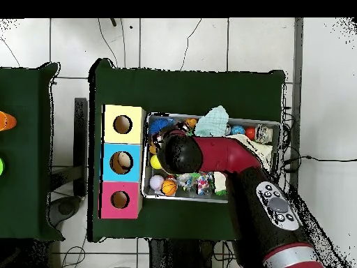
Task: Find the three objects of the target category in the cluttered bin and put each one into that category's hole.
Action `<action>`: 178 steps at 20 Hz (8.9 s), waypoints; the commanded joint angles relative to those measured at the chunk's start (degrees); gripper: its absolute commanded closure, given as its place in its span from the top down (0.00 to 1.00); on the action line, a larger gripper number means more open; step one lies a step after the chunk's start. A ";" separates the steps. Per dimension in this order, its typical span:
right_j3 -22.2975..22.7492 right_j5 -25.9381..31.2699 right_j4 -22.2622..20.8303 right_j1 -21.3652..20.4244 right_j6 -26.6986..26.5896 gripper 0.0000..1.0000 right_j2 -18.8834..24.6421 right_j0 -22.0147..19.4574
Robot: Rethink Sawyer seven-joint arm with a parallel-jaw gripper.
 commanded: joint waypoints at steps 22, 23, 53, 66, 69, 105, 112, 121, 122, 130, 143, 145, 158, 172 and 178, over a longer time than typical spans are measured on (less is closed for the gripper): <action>-3.29 1.55 -1.24 7.46 7.09 1.00 -10.08 6.73; -3.24 1.00 -1.19 7.64 7.04 1.00 -9.84 6.66; -1.97 -12.12 -0.04 11.54 7.39 1.00 1.35 0.08; -4.14 -0.06 -0.06 11.56 6.44 1.00 -8.06 5.58; -4.48 1.70 -0.32 11.74 6.47 1.00 -10.11 6.88; -1.12 8.72 4.47 2.02 5.37 0.00 -4.21 5.16; 0.53 11.38 6.04 -1.60 5.09 0.00 -3.46 4.18; 1.69 8.10 7.03 -2.14 4.30 0.00 -1.05 1.92; 1.58 8.16 7.21 -2.31 4.33 0.00 -0.81 1.88; 1.31 6.66 9.12 -2.28 5.04 0.00 2.81 0.79; 2.87 -4.56 7.94 1.22 7.77 0.00 9.26 -0.27; 2.15 -6.14 6.79 2.72 6.32 0.00 10.61 -0.81; 1.62 -5.06 4.48 5.09 5.79 0.00 7.66 2.45; 4.27 -2.78 7.56 4.90 8.15 0.00 8.43 4.55; 1.11 -0.50 6.74 5.03 8.47 0.00 2.77 8.00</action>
